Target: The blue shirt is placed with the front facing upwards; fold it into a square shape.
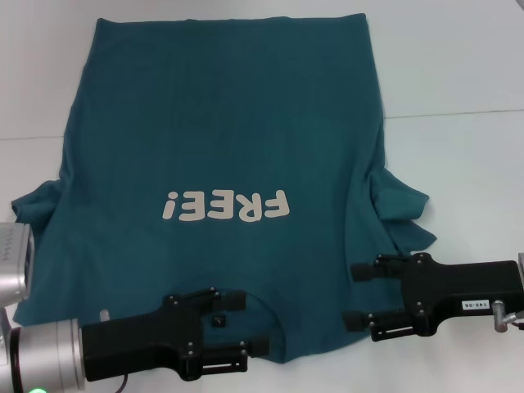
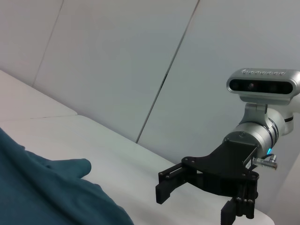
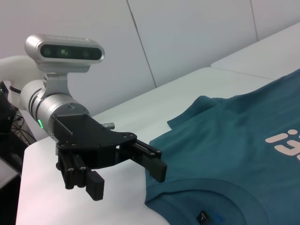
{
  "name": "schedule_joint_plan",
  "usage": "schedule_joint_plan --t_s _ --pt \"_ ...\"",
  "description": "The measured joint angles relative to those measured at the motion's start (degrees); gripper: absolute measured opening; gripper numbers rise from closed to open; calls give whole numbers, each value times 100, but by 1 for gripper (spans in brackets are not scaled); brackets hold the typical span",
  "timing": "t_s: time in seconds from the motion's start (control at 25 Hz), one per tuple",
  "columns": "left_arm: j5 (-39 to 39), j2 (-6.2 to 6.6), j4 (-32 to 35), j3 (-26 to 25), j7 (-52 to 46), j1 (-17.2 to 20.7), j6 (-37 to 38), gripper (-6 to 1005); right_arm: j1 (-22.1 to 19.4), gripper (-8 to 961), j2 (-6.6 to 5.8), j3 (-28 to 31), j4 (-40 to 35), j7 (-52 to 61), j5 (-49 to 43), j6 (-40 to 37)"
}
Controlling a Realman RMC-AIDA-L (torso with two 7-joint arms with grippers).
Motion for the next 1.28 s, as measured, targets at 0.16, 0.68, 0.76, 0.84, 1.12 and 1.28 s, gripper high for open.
schedule_joint_plan --t_s 0.16,0.68,0.76,0.84,1.12,1.28 --pt "2 0 0 -3 0 4 1 855 0 937 6 0 0 0 0 0" --pt "37 0 0 -18 0 26 -2 844 0 933 21 0 6 0 0 10" --pt "37 0 0 -26 0 36 -2 842 0 932 27 0 11 0 0 10" --pt "37 0 0 -60 1 44 -3 840 -1 932 34 8 15 0 0 10" --pt "-34 -41 -13 -468 1 44 -295 834 -54 930 93 43 61 -46 11 92" --pt "-153 -60 -54 -536 -62 14 -860 830 -107 928 143 52 67 -46 22 169"
